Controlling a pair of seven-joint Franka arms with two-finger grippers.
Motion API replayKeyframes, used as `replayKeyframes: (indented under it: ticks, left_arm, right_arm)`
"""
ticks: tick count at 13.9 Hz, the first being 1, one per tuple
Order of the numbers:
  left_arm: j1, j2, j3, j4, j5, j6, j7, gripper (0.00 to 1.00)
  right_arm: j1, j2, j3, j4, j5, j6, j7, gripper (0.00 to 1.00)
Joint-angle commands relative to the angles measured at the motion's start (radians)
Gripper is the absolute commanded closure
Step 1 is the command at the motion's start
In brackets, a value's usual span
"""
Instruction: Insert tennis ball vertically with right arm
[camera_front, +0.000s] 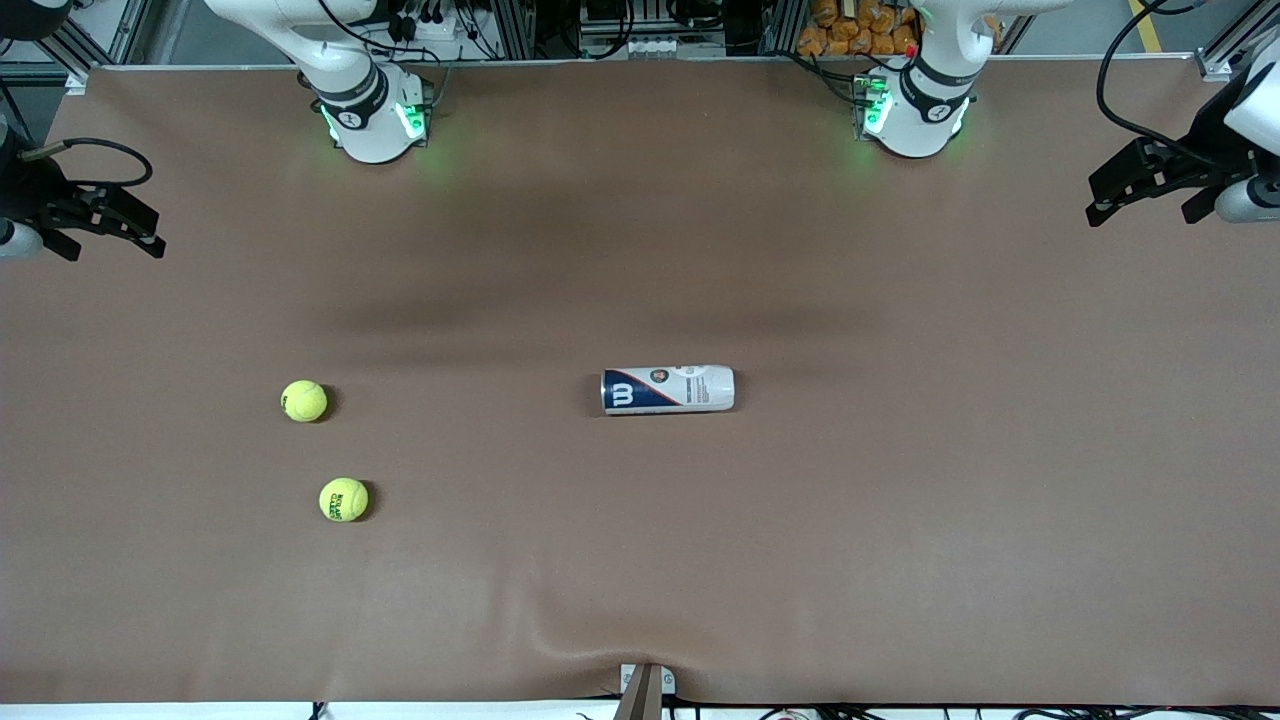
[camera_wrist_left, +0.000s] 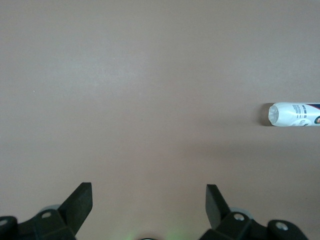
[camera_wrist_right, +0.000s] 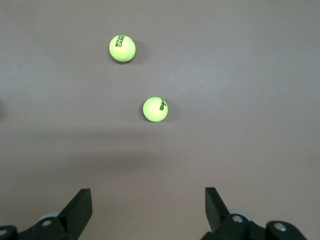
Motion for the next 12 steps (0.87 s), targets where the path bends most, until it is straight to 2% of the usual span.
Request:
replayKeyframes:
  ticks: [1,3,8,12]
  left_arm:
    - [-0.021,0.032,-0.01,0.024,0.003,-0.016,0.025,0.0]
    - [-0.064,0.052,-0.031,0.025,0.006,-0.011,0.024,0.0]
    - [-0.186,0.138,-0.033,0.027,0.01,0.019,0.024,0.0]
    - [-0.301,0.282,-0.031,0.114,0.01,0.05,0.019,0.0]
  right_arm:
    - [-0.018,0.004,0.005,-0.002,-0.001,-0.005,-0.002,0.0]
    - [-0.024,0.014,0.007,0.0,-0.001,-0.003,-0.002,0.0]
    - [-0.027,0.062,0.007,0.002,-0.001,0.012,-0.002,0.0]
    - [-0.027,0.118,0.005,-0.002,-0.001,0.055,-0.002,0.0]
